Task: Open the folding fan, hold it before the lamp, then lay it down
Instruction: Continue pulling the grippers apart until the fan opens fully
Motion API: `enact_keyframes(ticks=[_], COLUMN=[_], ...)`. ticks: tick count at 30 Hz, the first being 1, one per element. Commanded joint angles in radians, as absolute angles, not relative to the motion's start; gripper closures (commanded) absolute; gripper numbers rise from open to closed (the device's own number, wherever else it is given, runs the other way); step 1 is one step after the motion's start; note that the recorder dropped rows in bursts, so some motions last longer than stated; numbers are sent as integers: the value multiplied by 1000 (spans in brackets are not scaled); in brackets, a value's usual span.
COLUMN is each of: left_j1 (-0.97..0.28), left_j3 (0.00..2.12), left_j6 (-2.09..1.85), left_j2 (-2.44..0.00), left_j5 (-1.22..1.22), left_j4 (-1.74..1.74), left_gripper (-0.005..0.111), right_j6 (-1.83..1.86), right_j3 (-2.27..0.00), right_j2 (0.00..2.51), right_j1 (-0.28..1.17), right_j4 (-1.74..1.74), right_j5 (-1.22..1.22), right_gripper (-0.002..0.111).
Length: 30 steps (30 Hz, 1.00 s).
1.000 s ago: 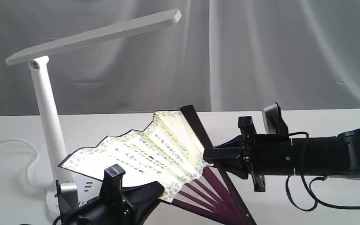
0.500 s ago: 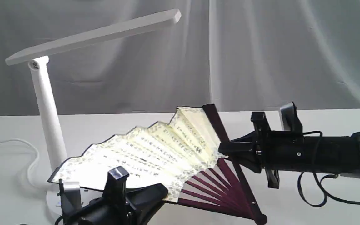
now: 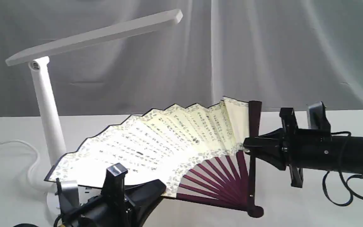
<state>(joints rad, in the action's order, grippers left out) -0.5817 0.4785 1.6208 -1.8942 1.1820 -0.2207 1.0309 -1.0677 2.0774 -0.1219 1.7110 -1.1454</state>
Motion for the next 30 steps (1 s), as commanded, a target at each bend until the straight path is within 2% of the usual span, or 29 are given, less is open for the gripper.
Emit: enact_keyframes(ticks=[1,21,30], left_j1=[-586,-586,-586], left_j3=[472,472,472], left_j6=[1622,1622,1618], left_j2=[-1876,-1876,-1876], left_j5=[1221,1221,1221], left_j4=[-247,-223,-215], left_gripper=[107,107,107], right_j6=[1080,1042,1038], right_j3=[-1071,-1071,-1071], right_j2=[2075,2075,2075], right_j1=[-188,-293,-298], right_j4=[1744,1693,1701], right_j5=[-1048,-1063,-1140], right_gripper=[108,108,108])
